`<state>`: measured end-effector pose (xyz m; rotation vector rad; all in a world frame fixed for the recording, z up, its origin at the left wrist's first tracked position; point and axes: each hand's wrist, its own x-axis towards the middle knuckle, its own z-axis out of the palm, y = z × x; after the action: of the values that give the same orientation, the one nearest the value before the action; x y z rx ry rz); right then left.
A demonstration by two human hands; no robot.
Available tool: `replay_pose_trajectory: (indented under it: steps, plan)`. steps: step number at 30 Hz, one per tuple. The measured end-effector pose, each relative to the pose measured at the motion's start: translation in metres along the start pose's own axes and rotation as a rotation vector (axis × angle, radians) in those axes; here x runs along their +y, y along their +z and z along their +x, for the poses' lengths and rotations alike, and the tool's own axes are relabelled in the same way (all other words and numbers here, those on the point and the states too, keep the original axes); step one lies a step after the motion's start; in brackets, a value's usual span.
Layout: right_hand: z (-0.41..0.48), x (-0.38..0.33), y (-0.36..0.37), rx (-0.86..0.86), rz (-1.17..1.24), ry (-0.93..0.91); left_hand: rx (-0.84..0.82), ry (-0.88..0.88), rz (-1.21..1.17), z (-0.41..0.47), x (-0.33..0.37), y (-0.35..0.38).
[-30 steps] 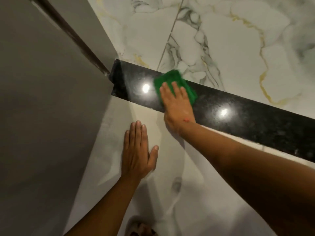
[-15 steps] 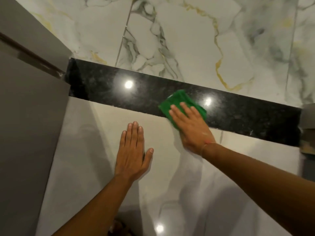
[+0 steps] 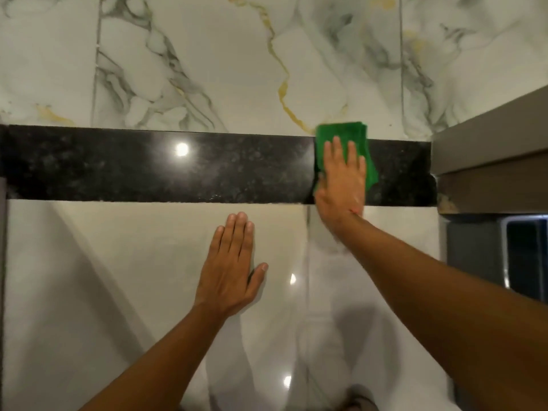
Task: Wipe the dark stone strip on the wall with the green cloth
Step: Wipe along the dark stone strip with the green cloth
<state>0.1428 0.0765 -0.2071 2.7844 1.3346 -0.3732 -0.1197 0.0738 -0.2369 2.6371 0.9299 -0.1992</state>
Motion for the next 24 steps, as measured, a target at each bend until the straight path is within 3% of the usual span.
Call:
replay_pose_trajectory:
  steps: [1,4,5,6,9,10,11,14,15,16,20,22,24]
  plan:
    - [0.003,-0.002,0.002,-0.006,-0.013,-0.041,-0.015,0.02,0.01,0.004,0.007,0.002]
    - [-0.038,0.033,0.007,-0.086,-0.046,-0.426,-0.045,0.086,0.034,0.013,0.022,0.005]
    - [-0.056,0.056,0.004,-0.109,-0.025,-0.46,-0.045,0.103,0.036,0.015,0.025,0.005]
    - [-0.065,0.077,0.002,-0.103,0.005,-0.395,-0.051,0.116,0.039,0.016,0.03,0.004]
    - [-0.024,0.083,-0.006,-0.013,0.083,0.136,-0.085,0.153,0.053,0.018,0.042,0.002]
    - [-0.003,0.072,-0.01,-0.011,0.082,0.222,-0.08,0.166,0.063,0.021,0.045,0.004]
    - [0.009,0.064,-0.01,-0.015,0.048,0.187,-0.078,0.176,0.069,0.023,0.048,0.006]
    - [-0.018,0.084,-0.002,-0.047,-0.065,-0.295,-0.083,0.211,0.053,0.03,0.062,0.008]
    - [-0.042,0.104,-0.002,-0.089,-0.064,-0.361,-0.077,0.231,0.048,0.032,0.068,0.008]
    - [-0.059,0.125,-0.003,-0.114,-0.08,-0.318,-0.074,0.25,0.042,0.034,0.074,0.009]
    - [-0.014,0.13,-0.007,-0.03,0.056,0.225,-0.087,0.334,0.025,0.039,0.098,0.013]
    - [-0.003,0.117,-0.005,-0.01,0.074,0.224,-0.099,0.384,0.03,0.041,0.109,0.017]
    - [-0.033,0.132,0.006,-0.001,-0.014,0.079,-0.127,0.445,0.027,0.04,0.119,0.021]
